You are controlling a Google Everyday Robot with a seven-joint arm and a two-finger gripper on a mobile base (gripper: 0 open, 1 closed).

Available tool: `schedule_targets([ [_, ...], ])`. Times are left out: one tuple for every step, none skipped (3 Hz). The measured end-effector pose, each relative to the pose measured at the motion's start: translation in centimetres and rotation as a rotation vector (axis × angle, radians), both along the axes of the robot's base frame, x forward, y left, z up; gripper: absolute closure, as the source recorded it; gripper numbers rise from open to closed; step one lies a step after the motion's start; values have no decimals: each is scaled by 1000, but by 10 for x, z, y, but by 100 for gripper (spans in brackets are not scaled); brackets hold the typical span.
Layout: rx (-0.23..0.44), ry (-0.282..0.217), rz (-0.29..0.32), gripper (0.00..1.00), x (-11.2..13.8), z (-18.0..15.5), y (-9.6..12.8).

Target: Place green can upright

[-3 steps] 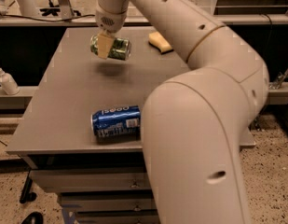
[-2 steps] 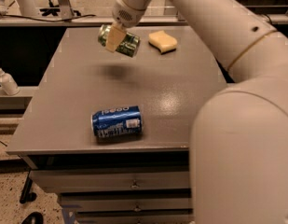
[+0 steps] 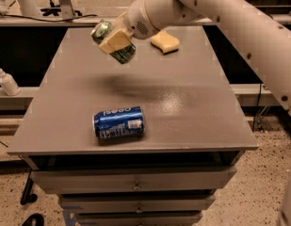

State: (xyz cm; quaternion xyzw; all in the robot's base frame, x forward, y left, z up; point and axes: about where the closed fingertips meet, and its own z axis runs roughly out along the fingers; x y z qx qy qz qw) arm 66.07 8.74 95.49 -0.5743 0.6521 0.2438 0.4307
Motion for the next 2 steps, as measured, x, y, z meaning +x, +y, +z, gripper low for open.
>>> schedule_targets([
  [191,-78,-2,100,-10,13,-15],
  [312,-154,-32,100,-19,12,-55],
])
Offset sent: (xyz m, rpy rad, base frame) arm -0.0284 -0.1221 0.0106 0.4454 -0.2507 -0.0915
